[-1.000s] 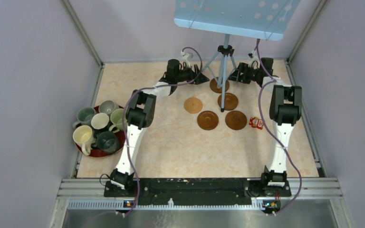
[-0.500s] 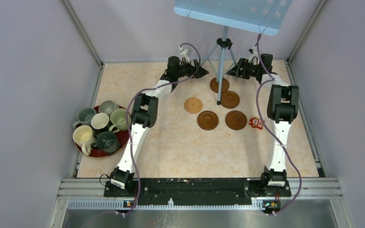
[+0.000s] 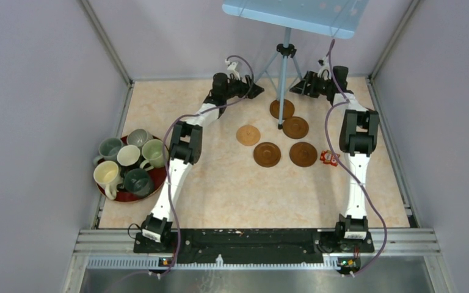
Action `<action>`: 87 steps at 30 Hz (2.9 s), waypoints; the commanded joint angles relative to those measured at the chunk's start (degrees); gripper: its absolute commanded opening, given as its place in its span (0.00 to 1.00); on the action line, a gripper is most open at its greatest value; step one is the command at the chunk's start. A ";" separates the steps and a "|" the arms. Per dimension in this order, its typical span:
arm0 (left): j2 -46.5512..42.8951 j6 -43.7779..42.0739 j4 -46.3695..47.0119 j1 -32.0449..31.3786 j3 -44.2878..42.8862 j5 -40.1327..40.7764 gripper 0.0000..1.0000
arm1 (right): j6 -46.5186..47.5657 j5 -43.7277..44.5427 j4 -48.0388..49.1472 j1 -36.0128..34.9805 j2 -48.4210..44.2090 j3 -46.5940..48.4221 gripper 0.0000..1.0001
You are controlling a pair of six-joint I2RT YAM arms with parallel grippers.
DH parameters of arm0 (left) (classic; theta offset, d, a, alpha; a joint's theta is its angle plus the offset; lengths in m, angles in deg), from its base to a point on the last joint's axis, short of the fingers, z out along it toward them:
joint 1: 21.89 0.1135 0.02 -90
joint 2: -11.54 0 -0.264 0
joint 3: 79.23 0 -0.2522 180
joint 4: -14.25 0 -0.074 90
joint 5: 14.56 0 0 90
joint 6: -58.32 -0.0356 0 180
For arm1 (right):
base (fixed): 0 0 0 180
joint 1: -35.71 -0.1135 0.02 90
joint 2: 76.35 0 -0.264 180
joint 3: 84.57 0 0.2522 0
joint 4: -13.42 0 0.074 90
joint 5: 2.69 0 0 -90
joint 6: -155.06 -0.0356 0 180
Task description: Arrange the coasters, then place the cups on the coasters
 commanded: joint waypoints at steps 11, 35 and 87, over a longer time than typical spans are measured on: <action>-35.20 -20.50 -17.77 1.58 28.54 -6.27 0.99 | 6.52 -2.45 0.05 3.83 -29.52 -29.57 0.87; -56.22 -56.86 -49.17 -16.16 55.15 11.07 0.99 | 46.88 10.57 -31.48 7.34 -68.05 -60.85 0.95; -41.30 -45.56 -46.78 -3.04 48.24 19.34 0.49 | 42.36 19.37 -19.55 -21.40 -52.16 -56.76 0.60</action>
